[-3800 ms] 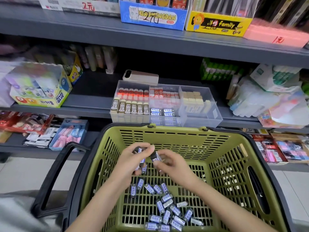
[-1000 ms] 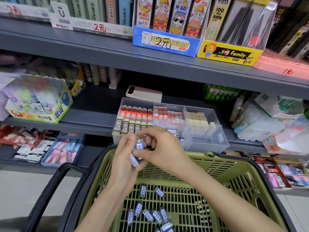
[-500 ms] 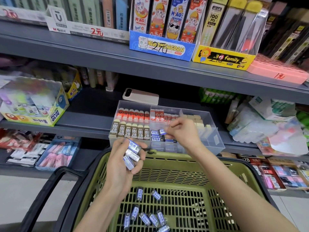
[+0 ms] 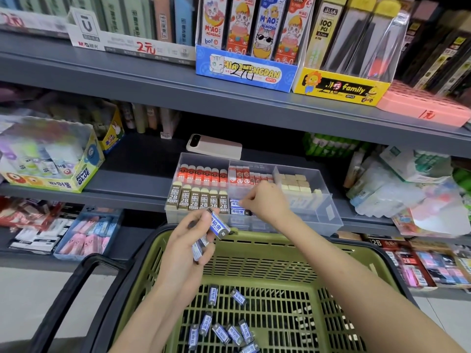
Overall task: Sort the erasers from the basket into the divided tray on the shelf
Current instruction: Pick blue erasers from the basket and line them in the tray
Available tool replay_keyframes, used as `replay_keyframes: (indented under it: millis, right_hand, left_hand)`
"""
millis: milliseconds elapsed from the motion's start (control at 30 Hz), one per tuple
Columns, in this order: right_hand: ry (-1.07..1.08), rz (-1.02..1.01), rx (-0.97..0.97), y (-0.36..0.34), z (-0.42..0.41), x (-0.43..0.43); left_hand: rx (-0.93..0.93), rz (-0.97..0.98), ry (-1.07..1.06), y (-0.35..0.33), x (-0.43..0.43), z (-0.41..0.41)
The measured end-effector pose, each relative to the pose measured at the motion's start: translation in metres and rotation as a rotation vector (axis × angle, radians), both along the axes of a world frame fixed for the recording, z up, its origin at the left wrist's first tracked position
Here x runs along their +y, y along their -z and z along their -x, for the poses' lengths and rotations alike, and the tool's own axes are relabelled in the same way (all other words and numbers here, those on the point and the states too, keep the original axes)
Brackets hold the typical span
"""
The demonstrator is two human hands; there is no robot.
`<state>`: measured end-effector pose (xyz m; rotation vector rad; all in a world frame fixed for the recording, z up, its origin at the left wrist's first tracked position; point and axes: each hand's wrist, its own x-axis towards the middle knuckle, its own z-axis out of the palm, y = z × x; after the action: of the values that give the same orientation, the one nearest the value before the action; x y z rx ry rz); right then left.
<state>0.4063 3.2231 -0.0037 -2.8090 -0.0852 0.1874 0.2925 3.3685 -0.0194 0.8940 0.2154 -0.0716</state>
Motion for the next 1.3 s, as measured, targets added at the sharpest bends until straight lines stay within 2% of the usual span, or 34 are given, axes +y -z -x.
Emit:
replay_keyframes:
  millis: [67,133,200,267,300,367,533,600,700,800,900,1167,1300]
  right_hand:
    - [-0.032,0.014,0.009,-0.004,0.001,0.0]
    - [-0.072,-0.03,-0.11,-0.013,0.013,0.0]
    - [-0.096,-0.302,-0.168,-0.027,0.034,-0.001]
    - [-0.125,-0.666,-0.025,-0.039,0.062,0.0]
    - [-0.131,-0.783,0.059,-0.042,0.075,0.002]
    - [-0.086,-0.901,0.129,-0.039,0.094,0.006]
    - [0.081,-1.043,0.076,-0.029,0.09,-0.003]
    - [0.16,-0.992,0.004,-0.027,0.069,-0.014]
    - [0.214,-0.673,-0.133,-0.016,0.034,-0.024]
    - [0.118,-0.417,-0.243,-0.004,0.016,-0.02]
    - [-0.006,-0.266,-0.293,0.002,0.008,-0.013]
    - [0.057,-0.225,-0.26,0.006,0.002,-0.005]
    - [0.204,-0.422,-0.139,0.008,-0.003,-0.001]
  left_hand:
    - [-0.003,-0.001,-0.004,0.0,0.001,0.0]
    - [-0.01,0.002,-0.016,0.0,0.0,-0.001]
    - [-0.019,0.007,-0.025,0.001,0.001,-0.001]
    - [-0.021,0.008,-0.035,0.002,0.001,-0.002]
    - [-0.02,-0.004,-0.041,0.003,0.001,-0.002]
    - [-0.023,-0.053,-0.05,0.005,0.0,-0.002]
    - [-0.053,-0.149,-0.028,0.004,-0.006,0.0]
    - [-0.057,-0.144,-0.01,0.004,-0.005,0.0]
    - [-0.053,-0.091,0.0,0.005,-0.003,-0.001]
    - [-0.035,-0.041,0.017,0.005,-0.003,-0.001]
    - [-0.021,-0.027,0.026,0.004,-0.002,-0.001]
    - [0.012,0.084,0.087,0.004,-0.003,-0.001]
    - [-0.002,0.087,0.129,0.004,-0.004,0.0]
